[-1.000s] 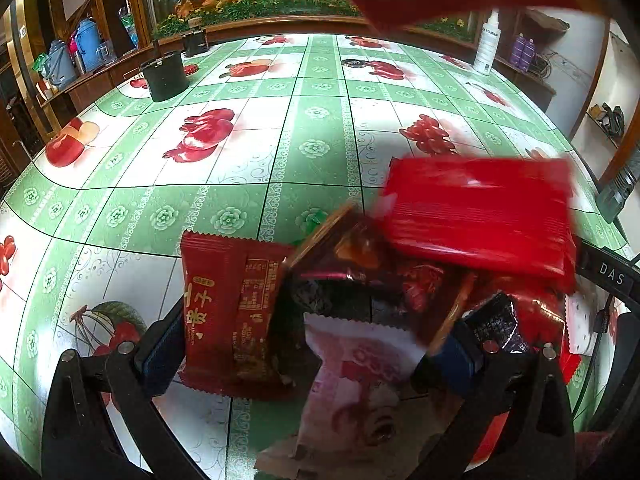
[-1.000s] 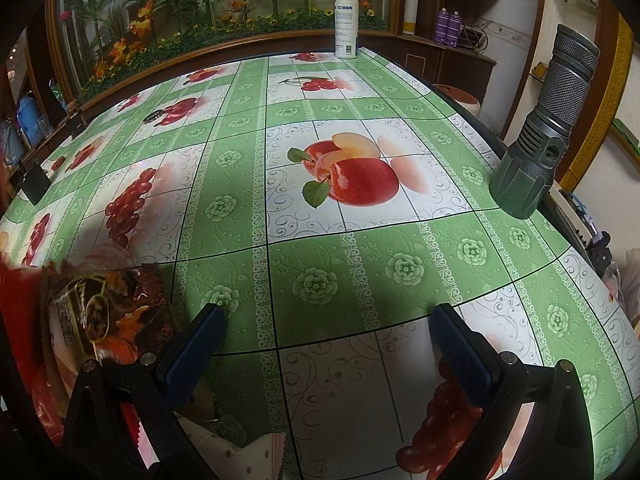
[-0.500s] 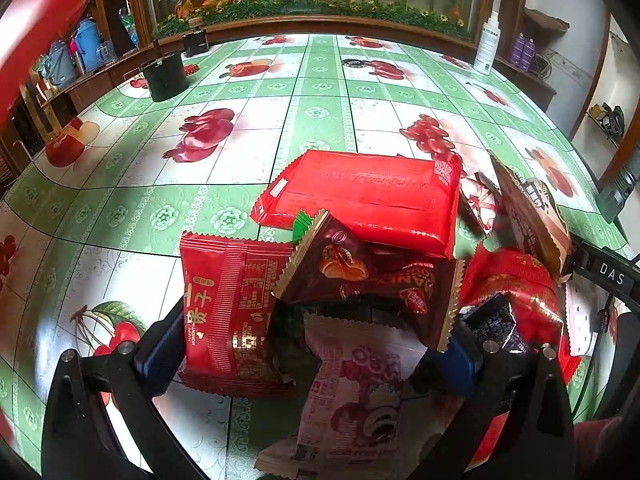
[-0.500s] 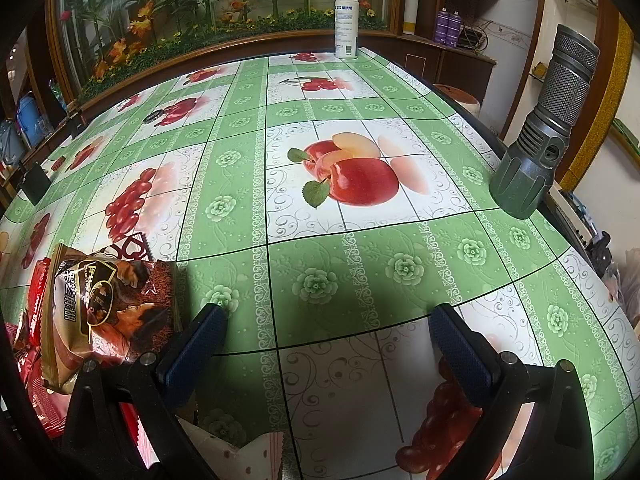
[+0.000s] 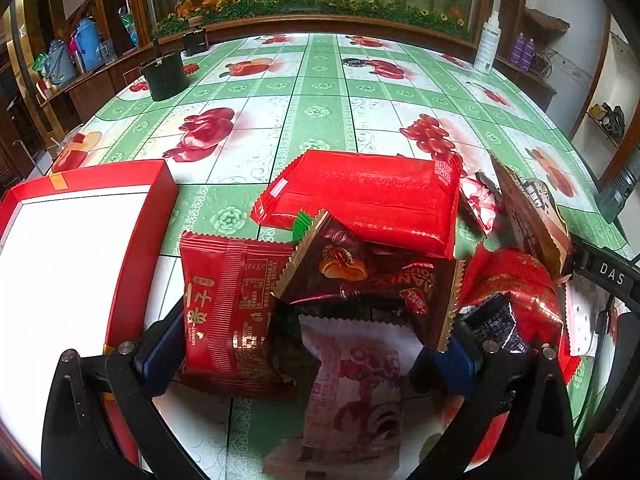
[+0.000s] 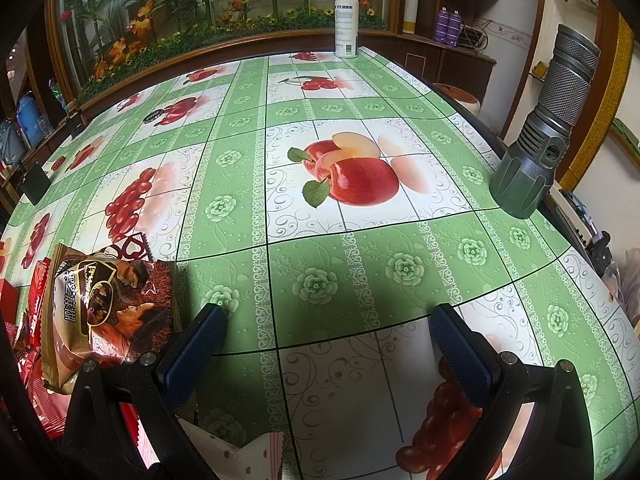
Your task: Organize snacks
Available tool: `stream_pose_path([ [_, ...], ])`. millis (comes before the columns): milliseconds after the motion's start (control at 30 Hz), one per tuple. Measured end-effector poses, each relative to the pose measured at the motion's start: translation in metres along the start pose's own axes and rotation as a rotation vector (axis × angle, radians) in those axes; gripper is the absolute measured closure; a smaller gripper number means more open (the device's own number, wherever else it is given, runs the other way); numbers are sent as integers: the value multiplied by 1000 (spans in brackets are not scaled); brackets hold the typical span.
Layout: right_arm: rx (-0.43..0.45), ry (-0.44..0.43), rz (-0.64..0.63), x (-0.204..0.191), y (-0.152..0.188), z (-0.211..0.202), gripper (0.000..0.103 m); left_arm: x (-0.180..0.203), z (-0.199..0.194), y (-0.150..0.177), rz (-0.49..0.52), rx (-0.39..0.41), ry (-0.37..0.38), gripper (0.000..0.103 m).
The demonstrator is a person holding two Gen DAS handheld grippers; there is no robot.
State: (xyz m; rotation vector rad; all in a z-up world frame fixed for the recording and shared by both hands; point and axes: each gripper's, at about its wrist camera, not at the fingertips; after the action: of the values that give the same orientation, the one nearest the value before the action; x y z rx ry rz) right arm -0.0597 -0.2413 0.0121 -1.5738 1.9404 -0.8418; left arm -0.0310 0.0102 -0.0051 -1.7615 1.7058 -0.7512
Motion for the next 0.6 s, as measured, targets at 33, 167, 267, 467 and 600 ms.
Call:
stream_pose_path([
  [33, 0, 0, 0, 0, 0, 0, 0, 0, 0, 0, 0, 0, 0, 0],
  [167, 0, 0, 0, 0, -1, -1, 0, 0, 0, 0, 0, -1, 0, 0],
  [267, 0, 0, 0, -1, 0, 1, 0, 0, 0, 0, 0, -1, 0, 0],
  [467, 0, 0, 0, -1, 0, 0, 0, 0, 0, 0, 0, -1, 0, 0],
  [600, 0, 0, 0, -1, 0, 1, 0, 0, -1, 0, 1, -1, -1, 0],
])
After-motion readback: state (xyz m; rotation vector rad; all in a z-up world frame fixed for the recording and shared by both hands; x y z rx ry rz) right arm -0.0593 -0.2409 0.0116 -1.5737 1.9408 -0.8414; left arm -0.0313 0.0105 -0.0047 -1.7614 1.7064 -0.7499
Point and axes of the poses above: each gripper's, at about its wrist camera, not at the fingertips, and z roughly the way its jaws point, x to its right, y to its underside, and after that the axes turned 11 degrees about x, right-handed
